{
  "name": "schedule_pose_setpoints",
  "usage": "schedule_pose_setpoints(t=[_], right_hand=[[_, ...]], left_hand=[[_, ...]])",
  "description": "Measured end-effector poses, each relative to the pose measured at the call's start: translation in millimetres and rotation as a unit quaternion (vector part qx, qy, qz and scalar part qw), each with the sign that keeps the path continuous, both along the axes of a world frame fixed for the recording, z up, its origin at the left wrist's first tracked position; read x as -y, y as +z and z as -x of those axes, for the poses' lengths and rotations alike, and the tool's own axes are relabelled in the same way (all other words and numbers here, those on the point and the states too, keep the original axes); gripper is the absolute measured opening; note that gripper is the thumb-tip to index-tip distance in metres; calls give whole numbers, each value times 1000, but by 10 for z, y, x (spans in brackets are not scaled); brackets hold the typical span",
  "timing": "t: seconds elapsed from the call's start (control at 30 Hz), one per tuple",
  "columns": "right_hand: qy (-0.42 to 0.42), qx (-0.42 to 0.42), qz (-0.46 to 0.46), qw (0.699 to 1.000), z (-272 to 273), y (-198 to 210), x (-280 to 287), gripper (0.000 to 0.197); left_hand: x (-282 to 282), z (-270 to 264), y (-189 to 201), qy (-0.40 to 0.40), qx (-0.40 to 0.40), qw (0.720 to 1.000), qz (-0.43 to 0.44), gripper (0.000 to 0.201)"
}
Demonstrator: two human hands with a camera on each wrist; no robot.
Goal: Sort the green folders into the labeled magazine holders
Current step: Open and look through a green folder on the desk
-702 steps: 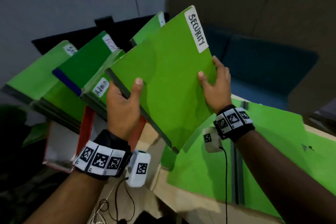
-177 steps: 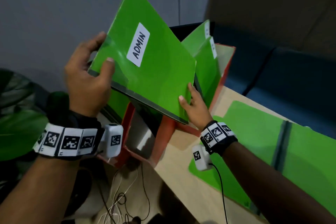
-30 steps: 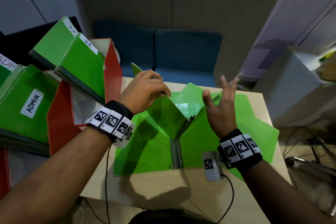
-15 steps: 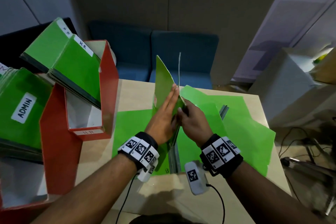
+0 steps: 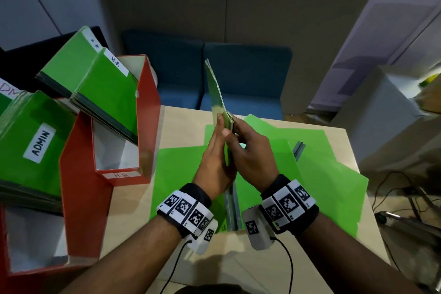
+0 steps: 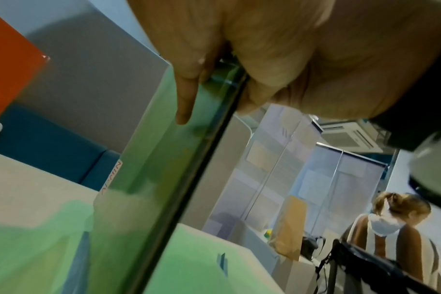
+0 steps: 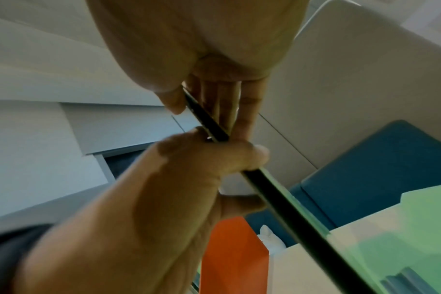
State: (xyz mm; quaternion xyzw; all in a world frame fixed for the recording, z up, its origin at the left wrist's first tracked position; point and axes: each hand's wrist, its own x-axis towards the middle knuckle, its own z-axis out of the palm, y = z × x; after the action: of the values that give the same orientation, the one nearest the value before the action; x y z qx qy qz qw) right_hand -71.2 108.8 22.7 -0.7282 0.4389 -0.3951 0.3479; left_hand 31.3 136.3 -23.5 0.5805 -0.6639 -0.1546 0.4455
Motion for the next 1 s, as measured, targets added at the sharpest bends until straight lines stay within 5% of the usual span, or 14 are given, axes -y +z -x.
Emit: schedule_pose_setpoints(t=[0.03, 0.1, 0.17, 0.3, 0.43, 0.5, 0.6, 0.67, 0.87, 1.0], right_hand=[[8, 3, 2, 1000, -31, 5, -20, 39], [27, 15, 9, 999, -99, 46, -55, 46], [52, 56, -2, 997, -164, 134, -80, 48], [32, 204, -100, 973, -243, 390, -7, 57], [-40, 192, -77, 978, -269, 468, 128, 34], [-39, 215, -102, 971, -279, 415, 153, 37], [-26, 246, -137, 959, -264, 353, 148, 42], [-22, 266, -148, 952, -226, 319, 159, 48], [-51, 300, -195, 932, -215, 205, 270, 64], [-33, 315, -211, 925, -345, 65, 305, 63]], left_hand=[[-7, 14, 139, 6, -50, 999, 10, 30], [-41, -39, 263, 2, -135, 991, 0, 27], [-103, -89, 328, 31, -92, 995, 34, 27], [-128, -338, 190, -3, 3, 997, 78, 95], [-183, -481, 187, -12, 95, 993, 70, 110], [-195, -626, 148, -11, 140, 989, 56, 103], [-226, -914, 207, -6, 168, 985, 41, 65], [-256, -1168, 208, 24, 179, 983, 8, 65], [-571, -1920, 146, 205, 127, 961, -136, 75], [-760, -2125, 271, 282, -35, 950, -133, 69]])
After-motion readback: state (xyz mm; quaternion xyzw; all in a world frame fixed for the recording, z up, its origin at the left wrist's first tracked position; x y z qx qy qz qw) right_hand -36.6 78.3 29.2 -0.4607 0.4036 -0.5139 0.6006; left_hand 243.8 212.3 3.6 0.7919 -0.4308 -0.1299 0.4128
